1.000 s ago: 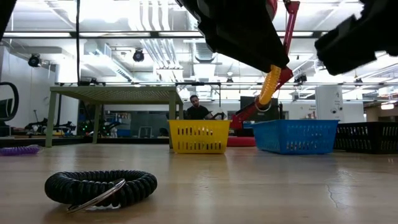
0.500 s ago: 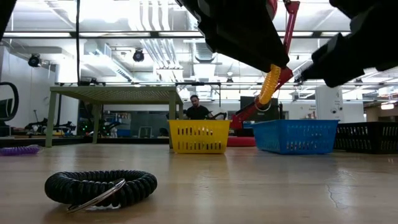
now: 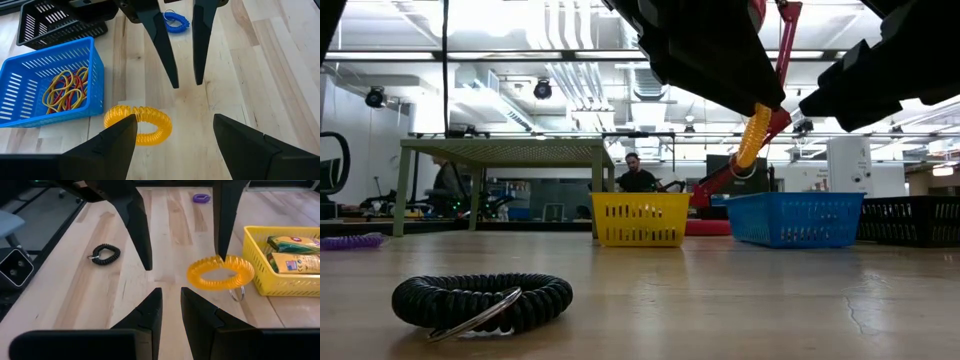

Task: Pick & Place Office Desk Supplies
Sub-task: Put the yellow spring keychain into the black basket

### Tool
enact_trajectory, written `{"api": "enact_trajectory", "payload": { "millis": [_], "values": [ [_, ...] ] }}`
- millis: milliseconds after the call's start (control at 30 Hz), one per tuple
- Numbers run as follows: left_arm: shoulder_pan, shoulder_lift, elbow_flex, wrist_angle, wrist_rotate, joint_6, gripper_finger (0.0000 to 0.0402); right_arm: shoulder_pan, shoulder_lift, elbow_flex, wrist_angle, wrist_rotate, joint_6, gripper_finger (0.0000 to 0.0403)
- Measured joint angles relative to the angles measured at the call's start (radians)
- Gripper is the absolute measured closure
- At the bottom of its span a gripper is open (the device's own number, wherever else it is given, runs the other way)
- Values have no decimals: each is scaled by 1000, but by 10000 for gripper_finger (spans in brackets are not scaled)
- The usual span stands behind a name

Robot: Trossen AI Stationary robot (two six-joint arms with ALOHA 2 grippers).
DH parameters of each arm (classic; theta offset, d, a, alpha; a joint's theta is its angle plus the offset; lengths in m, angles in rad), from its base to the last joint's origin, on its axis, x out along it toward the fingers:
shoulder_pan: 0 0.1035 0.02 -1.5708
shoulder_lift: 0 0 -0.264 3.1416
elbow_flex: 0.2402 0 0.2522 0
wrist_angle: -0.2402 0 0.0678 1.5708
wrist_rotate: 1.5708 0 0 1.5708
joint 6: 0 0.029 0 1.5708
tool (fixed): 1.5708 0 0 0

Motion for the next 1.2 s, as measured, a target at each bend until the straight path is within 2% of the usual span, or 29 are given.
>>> {"api": "enact_trajectory", "payload": {
  "millis": [267, 800, 967, 1200],
  "values": [
    [0, 0, 0, 0, 0, 0, 135, -1, 0, -2, -1, 102, 2, 335],
    [0, 0, 0, 0, 0, -1, 135, 0, 0, -6, -3, 102, 42, 331],
    [0, 0, 0, 0, 0, -1, 135, -3, 1, -6, -30, 164, 232, 292],
    [0, 0, 0, 0, 0, -2, 135, -2, 2, -7, -49, 179, 227, 209]
  ]
}}
